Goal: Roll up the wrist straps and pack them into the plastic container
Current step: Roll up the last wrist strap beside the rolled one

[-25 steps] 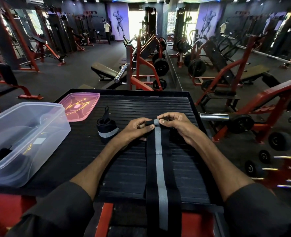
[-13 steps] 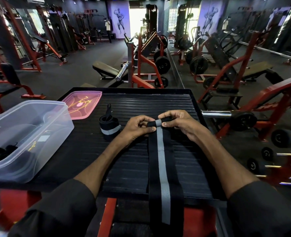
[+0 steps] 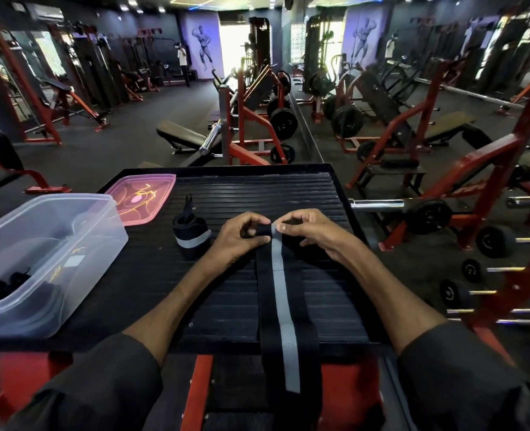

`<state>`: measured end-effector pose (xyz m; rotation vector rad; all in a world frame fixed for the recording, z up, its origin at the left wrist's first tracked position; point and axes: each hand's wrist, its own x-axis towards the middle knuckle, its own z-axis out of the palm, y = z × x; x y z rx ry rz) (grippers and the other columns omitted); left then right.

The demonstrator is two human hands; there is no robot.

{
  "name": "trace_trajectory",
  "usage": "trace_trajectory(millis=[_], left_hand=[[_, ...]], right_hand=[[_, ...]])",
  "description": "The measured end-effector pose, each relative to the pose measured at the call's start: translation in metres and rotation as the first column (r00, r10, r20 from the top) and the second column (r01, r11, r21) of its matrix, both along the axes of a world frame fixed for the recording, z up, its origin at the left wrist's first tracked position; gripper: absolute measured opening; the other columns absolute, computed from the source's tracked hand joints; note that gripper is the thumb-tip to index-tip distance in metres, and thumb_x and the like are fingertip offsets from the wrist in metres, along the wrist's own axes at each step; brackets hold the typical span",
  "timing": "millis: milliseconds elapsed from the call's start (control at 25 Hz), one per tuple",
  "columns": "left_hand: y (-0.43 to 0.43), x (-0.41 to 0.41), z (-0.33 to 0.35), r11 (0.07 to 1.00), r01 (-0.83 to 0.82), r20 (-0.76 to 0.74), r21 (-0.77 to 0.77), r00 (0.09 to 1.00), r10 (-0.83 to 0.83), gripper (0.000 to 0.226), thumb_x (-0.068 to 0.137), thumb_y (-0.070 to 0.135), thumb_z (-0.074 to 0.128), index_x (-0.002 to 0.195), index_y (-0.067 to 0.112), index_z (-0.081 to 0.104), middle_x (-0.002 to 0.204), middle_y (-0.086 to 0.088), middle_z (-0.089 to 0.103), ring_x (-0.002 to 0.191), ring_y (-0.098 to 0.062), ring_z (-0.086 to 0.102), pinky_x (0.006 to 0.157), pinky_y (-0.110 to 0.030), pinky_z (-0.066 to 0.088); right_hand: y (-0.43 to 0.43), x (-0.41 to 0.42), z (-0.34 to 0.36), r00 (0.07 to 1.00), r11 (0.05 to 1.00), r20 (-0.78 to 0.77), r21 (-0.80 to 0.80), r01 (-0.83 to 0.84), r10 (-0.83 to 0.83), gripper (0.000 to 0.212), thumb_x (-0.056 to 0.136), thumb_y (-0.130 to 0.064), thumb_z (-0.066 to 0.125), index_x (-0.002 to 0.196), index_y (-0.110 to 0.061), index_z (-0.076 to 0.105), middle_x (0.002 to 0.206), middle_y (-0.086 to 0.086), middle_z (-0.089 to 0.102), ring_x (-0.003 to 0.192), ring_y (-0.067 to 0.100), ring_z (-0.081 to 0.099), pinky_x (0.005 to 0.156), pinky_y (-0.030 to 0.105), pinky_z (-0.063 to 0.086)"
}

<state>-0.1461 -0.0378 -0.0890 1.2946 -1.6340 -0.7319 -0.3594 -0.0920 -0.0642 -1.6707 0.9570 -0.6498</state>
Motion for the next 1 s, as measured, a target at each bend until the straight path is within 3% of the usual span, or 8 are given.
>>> trace_trajectory(millis=[120, 240, 400, 560, 720, 800, 880, 1000], left_hand=[[0.012, 0.003, 0.006, 0.965, 0.155, -0.222, 0.212, 0.969, -0.106, 0.025, 0.093, 0.013, 0.069, 0.117, 0.008, 0.065, 0.094, 0.01, 0.071, 0.083, 0.0, 0.068, 0.067, -0.022, 0.056], [0.015, 0.005, 0.008, 0.963, 0.139, -0.282, 0.229, 0.957, -0.071, 0.025, 0.095, 0.017, 0.067, 0.118, 0.007, 0.065, 0.106, 0.005, 0.07, 0.095, -0.002, 0.069, 0.07, -0.024, 0.058], [0.016, 0.003, 0.01, 0.94, 0.143, -0.253, 0.31, 0.965, -0.064, 0.033, 0.095, 0.027, 0.066, 0.124, 0.012, 0.064, 0.111, 0.0, 0.071, 0.101, -0.011, 0.07, 0.077, -0.022, 0.057], [0.02, 0.001, 0.005, 0.965, 0.139, -0.157, 0.221, 0.982, -0.105, 0.028, 0.094, 0.028, 0.069, 0.116, 0.01, 0.069, 0.083, -0.003, 0.063, 0.073, -0.011, 0.056, 0.06, -0.017, 0.045], [0.027, 0.0, 0.001, 0.989, 0.113, -0.186, 0.099, 0.978, -0.093, 0.029, 0.086, 0.018, 0.078, 0.113, 0.009, 0.071, 0.097, -0.002, 0.072, 0.086, -0.013, 0.065, 0.073, -0.023, 0.052], [0.029, -0.001, 0.0, 0.995, 0.08, -0.141, 0.057, 0.987, -0.071, 0.032, 0.081, 0.015, 0.082, 0.111, 0.009, 0.072, 0.097, 0.0, 0.074, 0.088, -0.011, 0.067, 0.08, -0.03, 0.055], [0.032, -0.001, 0.001, 0.997, 0.076, -0.16, 0.034, 0.985, -0.069, 0.035, 0.078, 0.014, 0.085, 0.11, 0.01, 0.072, 0.1, -0.005, 0.074, 0.092, -0.015, 0.068, 0.085, -0.035, 0.056], [0.037, 0.0, 0.003, 0.994, 0.102, -0.187, 0.023, 0.978, -0.096, 0.036, 0.077, 0.007, 0.084, 0.11, 0.01, 0.071, 0.1, -0.007, 0.073, 0.092, -0.014, 0.069, 0.084, -0.029, 0.057]], right_hand=[[0.006, -0.002, -0.004, 0.994, 0.997, 0.11, -0.072, -0.007, 0.015, 0.027, 0.086, -0.005, 0.078, 0.113, -0.002, 0.074, 0.096, 0.003, 0.074, 0.08, -0.002, 0.067, 0.067, 0.015, 0.048], [0.008, 0.001, -0.01, 0.982, 0.996, 0.183, -0.084, -0.02, 0.036, 0.032, 0.081, 0.006, 0.078, 0.112, 0.002, 0.072, 0.099, 0.008, 0.074, 0.09, 0.01, 0.07, 0.081, 0.022, 0.057], [0.011, 0.003, -0.011, 0.97, 0.998, 0.241, -0.062, -0.005, 0.02, 0.036, 0.076, 0.014, 0.076, 0.11, 0.003, 0.073, 0.094, 0.005, 0.075, 0.087, 0.009, 0.072, 0.078, 0.021, 0.057], [0.016, 0.001, -0.008, 0.97, 1.0, 0.245, -0.005, -0.009, 0.01, 0.041, 0.075, 0.019, 0.071, 0.109, -0.002, 0.073, 0.097, 0.007, 0.075, 0.087, 0.013, 0.071, 0.076, 0.022, 0.057], [0.018, -0.007, 0.001, 0.97, 0.966, 0.244, 0.252, -0.06, -0.003, 0.042, 0.088, -0.007, 0.071, 0.128, -0.021, 0.067, 0.127, 0.003, 0.072, 0.106, 0.01, 0.066, 0.089, 0.035, 0.043], [0.021, -0.006, 0.001, 0.98, 0.959, 0.191, 0.285, 0.001, -0.058, 0.04, 0.09, -0.018, 0.071, 0.129, -0.025, 0.065, 0.13, 0.004, 0.071, 0.115, 0.014, 0.061, 0.099, 0.042, 0.037], [0.024, -0.004, 0.001, 0.99, 0.966, 0.127, 0.257, 0.02, -0.055, 0.038, 0.092, -0.02, 0.069, 0.131, -0.021, 0.064, 0.122, 0.0, 0.07, 0.113, 0.013, 0.059, 0.093, 0.037, 0.039], [0.028, -0.008, 0.001, 0.996, 0.975, 0.079, 0.217, -0.049, 0.033, 0.034, 0.094, -0.023, 0.07, 0.127, -0.014, 0.067, 0.116, 0.001, 0.07, 0.107, 0.011, 0.062, 0.082, 0.03, 0.047]])
